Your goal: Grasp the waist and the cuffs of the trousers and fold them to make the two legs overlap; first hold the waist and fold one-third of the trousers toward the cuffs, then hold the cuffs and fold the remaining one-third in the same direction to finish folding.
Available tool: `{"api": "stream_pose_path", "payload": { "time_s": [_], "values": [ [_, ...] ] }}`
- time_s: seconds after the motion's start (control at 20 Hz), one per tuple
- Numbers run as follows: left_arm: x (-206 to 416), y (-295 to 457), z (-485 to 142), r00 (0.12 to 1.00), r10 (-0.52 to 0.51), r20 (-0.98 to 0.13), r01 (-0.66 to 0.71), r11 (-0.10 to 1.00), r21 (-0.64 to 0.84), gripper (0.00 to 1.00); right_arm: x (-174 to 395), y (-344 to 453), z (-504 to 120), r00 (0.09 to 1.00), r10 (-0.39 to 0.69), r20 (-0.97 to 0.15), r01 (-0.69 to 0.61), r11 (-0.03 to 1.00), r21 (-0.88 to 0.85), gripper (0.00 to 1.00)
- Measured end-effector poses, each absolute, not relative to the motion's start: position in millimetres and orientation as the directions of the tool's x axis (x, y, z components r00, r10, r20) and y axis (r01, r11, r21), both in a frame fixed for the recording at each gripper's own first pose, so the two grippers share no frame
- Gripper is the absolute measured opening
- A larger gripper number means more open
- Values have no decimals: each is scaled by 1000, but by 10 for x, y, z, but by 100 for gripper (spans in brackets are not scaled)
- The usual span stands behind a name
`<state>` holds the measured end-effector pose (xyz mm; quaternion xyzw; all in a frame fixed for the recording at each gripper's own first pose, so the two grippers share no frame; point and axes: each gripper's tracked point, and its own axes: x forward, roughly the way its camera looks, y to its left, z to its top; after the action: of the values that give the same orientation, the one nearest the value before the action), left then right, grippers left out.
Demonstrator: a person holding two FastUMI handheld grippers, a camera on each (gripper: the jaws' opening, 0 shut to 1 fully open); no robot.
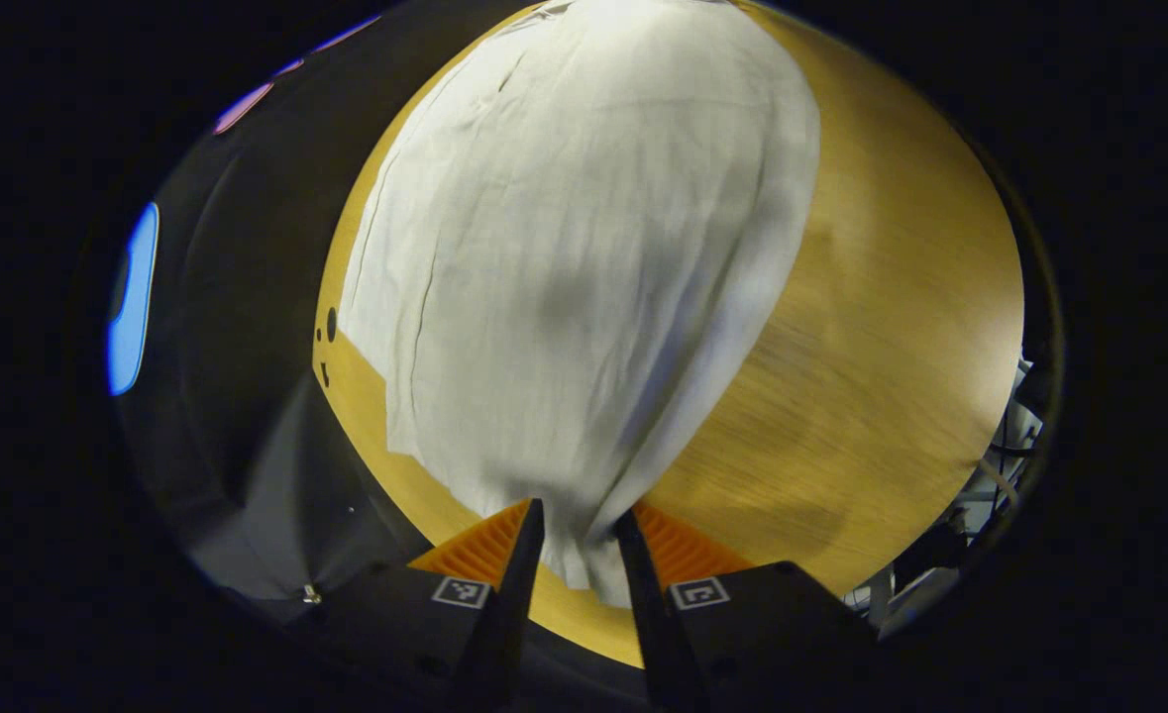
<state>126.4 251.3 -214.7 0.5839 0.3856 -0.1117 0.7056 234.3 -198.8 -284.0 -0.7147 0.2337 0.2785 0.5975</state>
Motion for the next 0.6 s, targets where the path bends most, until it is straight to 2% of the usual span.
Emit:
{"api": "stream_pose_path", "payload": {
  "time_s": [0.1,0.2,0.45,0.5,0.55,0.6],
  "values": [
    [1304,2519,-2159,684,308,-662,601,276,750,23,2344,-1981,-2835,737,3,-676,-665,-178,-726,5],
    [1299,2516,-2189,693,309,-652,587,284,758,10,2346,-1990,-2832,738,6,-674,-663,-173,-728,5],
    [1296,2499,-2197,729,323,-604,488,373,789,6,2359,-2004,-2833,738,9,-675,-668,-133,-732,5],
    [1293,2463,-2179,737,325,-592,461,398,793,5,2362,-2001,-2831,731,10,-682,-678,-104,-728,0],
    [1303,2442,-2162,748,330,-576,433,415,800,5,2374,-2009,-2824,728,15,-685,-683,-65,-727,5],
    [1306,2438,-2105,764,343,-546,390,429,815,5,2391,-2007,-2799,731,15,-683,-682,-41,-731,5]
  ]
}}
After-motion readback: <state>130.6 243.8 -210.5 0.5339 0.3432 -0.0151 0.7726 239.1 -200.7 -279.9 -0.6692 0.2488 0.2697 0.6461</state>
